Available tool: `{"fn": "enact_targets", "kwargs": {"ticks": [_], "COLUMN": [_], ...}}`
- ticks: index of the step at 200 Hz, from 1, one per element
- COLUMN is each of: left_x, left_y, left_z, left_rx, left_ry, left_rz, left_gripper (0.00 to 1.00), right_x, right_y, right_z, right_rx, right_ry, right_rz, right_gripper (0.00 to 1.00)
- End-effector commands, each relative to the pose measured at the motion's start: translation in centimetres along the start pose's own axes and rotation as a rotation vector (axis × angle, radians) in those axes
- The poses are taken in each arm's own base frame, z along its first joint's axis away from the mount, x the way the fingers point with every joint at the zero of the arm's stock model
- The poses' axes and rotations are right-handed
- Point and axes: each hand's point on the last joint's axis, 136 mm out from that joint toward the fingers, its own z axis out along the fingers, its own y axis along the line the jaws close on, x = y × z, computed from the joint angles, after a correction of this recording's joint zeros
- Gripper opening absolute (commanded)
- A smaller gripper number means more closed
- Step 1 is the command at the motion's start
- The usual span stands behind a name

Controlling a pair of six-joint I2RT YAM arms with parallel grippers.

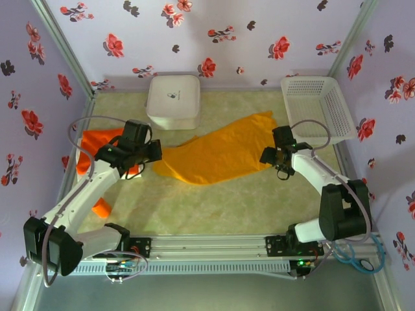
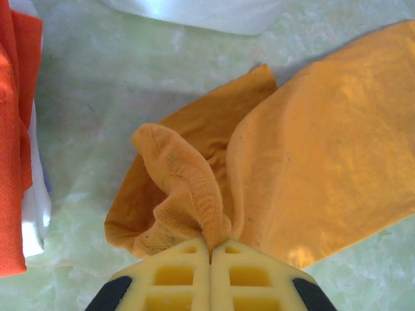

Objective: Fold and stack the t-shirts

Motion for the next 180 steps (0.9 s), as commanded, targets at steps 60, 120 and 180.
{"fn": "enact_targets", "kwargs": {"ticks": [60, 120, 180], "left_x": [2.0, 8.5, 14.2], "left_y": [1.2, 1.4, 3.2], "left_z": [-0.5, -0.1, 2.4], "left_rx": [-0.018, 0.057, -0.009], "left_ry": [0.045, 0.176, 0.320], "left_rz": [-0.036, -0.172, -0.222], "left_gripper": [0.00, 0.00, 0.16], "right_x": [-3.2, 1.0, 0.4], "right_y": [0.8, -4.1, -3.3], "right_z": [2.1, -3.0, -2.5], "right_rx": [0.006, 0.080, 0.029], "right_ry": [-0.012, -0.047, -0.088], "right_rz": [0.073, 0.082, 0.102], "right_gripper": [0.03, 0.02, 0.95]}}
